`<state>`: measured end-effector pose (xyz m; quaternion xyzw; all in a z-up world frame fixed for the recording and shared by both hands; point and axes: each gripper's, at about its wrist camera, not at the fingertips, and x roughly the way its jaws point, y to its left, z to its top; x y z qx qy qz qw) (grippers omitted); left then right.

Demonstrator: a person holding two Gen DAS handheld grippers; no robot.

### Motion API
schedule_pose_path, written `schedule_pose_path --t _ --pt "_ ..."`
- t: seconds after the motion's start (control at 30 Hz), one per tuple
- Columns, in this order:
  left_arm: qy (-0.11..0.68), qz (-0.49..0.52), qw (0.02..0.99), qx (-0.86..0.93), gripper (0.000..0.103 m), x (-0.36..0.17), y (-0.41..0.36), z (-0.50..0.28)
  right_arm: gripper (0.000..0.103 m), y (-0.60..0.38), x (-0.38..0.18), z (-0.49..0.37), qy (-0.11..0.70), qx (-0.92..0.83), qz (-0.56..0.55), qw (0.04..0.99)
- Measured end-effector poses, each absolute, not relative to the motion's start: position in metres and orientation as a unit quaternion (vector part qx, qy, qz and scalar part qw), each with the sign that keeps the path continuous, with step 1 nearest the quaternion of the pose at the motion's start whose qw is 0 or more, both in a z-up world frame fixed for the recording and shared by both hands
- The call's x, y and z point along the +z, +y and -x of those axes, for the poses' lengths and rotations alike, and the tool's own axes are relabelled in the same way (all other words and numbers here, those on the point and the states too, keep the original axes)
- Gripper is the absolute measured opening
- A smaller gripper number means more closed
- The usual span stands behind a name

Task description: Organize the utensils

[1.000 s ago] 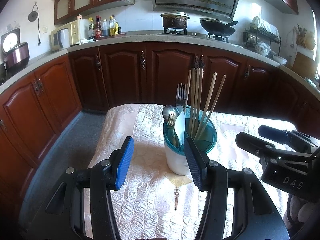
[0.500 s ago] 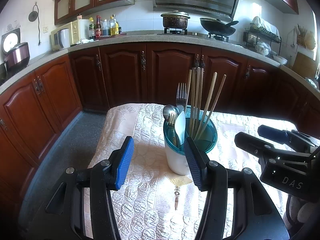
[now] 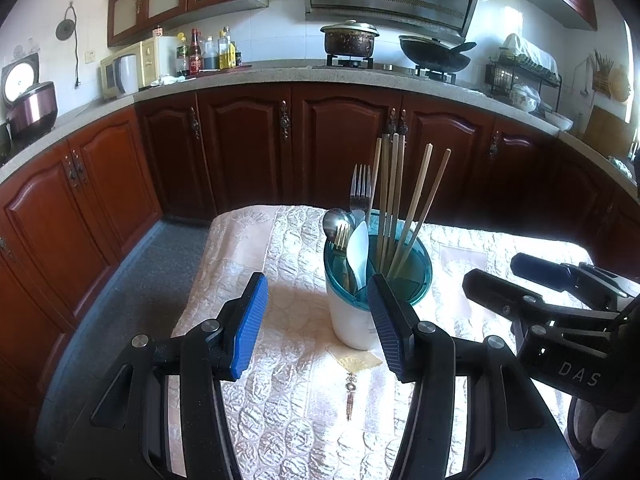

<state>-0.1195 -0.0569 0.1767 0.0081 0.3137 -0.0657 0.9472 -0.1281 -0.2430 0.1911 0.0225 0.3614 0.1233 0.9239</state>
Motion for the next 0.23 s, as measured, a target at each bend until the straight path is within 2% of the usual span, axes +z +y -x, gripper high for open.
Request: schedule_pose_path --t 0.23 --pt "0.307 -0.019 0.949 -0.069 0.052 0.172 -0.061 0.120 0.064 -0.256 0.186 0.127 0.361 0.116 -0.032 0.925"
